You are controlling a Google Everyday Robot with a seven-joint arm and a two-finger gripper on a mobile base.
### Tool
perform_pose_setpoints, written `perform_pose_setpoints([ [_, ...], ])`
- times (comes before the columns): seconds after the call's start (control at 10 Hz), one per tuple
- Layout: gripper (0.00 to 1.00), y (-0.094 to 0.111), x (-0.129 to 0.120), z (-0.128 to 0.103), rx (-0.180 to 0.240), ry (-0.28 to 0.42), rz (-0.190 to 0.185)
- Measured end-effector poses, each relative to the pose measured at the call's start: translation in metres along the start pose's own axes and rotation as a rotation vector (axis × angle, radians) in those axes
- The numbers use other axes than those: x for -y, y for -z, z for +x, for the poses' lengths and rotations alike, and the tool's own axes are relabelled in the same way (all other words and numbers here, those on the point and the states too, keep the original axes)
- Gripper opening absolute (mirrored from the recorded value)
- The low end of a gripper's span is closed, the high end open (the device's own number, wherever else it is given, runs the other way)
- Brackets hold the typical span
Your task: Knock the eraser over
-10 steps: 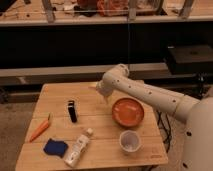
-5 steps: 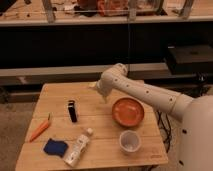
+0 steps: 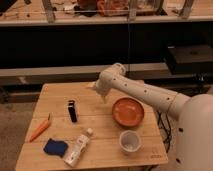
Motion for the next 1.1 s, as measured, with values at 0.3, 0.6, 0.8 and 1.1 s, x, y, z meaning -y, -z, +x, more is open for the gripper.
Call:
perform_pose_setpoints([
  [0.3, 0.58, -0.005, 0.006, -0.003, 0.007, 0.024, -0.001],
  [0.6, 0.33, -0.008, 0.008, -0.004, 0.013, 0.038, 0.001],
  [0.8, 0.15, -0.011, 0.011, -0.006, 0.019, 0.049, 0.003],
  [1.1, 0.02, -0.014, 0.013, -0.006, 0.03, 0.063, 0.006],
])
